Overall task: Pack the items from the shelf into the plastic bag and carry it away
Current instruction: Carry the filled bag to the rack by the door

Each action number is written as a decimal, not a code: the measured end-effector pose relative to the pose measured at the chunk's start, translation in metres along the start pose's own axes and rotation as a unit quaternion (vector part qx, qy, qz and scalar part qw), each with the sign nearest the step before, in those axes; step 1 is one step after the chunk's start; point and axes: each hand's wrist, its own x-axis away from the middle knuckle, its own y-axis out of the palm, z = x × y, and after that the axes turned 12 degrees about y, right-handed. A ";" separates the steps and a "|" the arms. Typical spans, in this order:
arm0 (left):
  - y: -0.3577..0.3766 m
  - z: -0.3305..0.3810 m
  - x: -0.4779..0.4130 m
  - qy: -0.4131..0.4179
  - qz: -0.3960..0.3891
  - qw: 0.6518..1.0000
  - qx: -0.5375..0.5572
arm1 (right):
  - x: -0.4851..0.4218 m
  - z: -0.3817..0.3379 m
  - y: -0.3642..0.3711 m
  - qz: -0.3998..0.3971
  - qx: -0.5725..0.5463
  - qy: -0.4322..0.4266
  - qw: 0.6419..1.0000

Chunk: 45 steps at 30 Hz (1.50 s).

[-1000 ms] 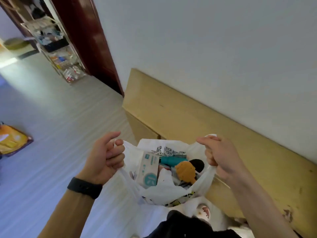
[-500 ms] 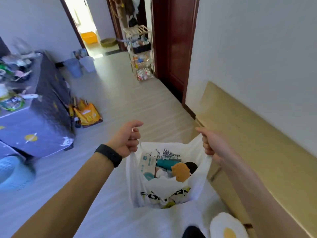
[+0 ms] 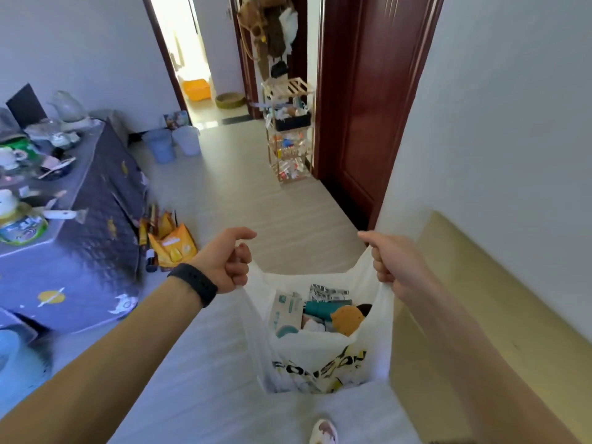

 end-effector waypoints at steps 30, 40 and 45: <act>-0.090 0.482 -0.561 0.053 -0.060 0.994 -0.071 | -0.478 -0.393 0.334 0.042 -0.075 -0.016 0.996; -0.146 0.600 -0.770 0.026 -0.067 0.997 -0.042 | -0.661 -0.516 0.449 0.025 -0.040 -0.018 0.999; -0.156 0.662 -0.861 0.021 -0.065 0.996 -0.052 | -0.741 -0.574 0.497 0.029 -0.045 -0.005 0.999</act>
